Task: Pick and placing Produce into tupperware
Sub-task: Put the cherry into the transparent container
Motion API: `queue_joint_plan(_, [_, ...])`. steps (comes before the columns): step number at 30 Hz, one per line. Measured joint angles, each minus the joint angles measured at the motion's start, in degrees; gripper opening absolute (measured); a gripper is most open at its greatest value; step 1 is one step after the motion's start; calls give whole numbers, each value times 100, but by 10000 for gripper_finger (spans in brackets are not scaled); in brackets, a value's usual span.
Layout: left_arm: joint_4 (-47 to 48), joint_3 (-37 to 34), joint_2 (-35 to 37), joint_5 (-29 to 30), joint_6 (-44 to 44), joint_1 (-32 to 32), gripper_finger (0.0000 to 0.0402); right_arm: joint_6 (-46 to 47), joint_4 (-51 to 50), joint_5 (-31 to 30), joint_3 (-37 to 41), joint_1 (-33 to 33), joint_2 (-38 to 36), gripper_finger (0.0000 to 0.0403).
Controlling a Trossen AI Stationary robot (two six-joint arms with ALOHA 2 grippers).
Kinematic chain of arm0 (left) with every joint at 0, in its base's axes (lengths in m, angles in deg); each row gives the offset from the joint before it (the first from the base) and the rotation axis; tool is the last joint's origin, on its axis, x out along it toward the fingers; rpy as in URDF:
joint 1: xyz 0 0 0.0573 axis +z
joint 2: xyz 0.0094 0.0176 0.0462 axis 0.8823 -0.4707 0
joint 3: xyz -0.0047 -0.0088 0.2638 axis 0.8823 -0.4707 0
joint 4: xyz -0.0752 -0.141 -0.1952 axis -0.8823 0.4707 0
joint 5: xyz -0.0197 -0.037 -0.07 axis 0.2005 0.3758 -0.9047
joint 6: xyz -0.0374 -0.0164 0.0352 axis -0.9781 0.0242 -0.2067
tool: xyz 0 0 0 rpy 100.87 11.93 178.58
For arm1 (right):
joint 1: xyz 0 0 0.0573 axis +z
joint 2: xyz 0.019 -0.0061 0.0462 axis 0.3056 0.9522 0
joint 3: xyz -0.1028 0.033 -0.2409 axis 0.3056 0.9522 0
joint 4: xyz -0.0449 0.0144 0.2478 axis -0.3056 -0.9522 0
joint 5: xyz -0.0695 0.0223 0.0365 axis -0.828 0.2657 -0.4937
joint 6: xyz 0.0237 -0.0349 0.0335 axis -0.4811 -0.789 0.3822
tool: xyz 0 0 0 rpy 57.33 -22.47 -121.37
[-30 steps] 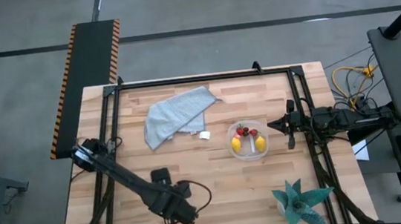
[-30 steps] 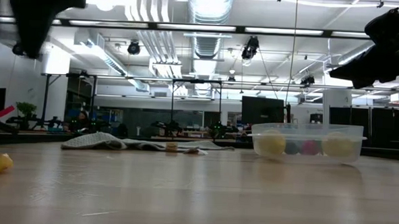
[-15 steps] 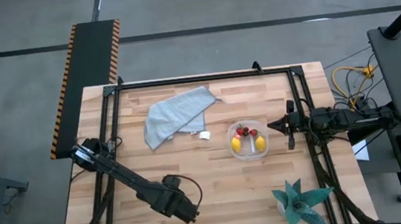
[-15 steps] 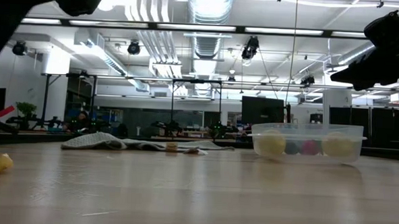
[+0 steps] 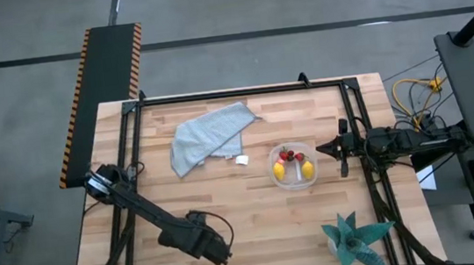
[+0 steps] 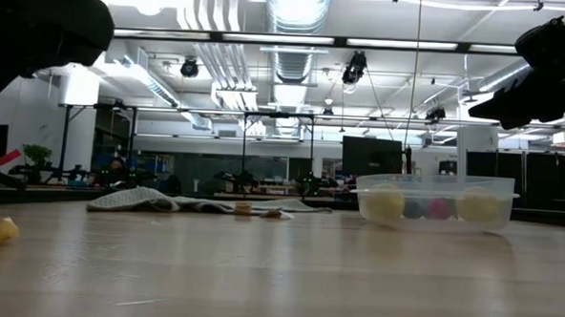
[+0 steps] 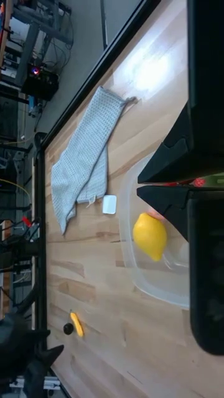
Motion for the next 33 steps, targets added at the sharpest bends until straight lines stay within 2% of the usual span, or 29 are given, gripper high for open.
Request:
queue_joint_plan(3, [-101,-100,2,11,-16,2,271,0,-4,-2,0,1,0,9])
queue_joint_plan(10, [-1034,-724,2,1,-48,7,271,0,-15,-1,0,1,0,9])
queue_joint_plan(33, [-1169,-1158,35,-28,-126,13,271,39,-17,-2,33,0,0,9])
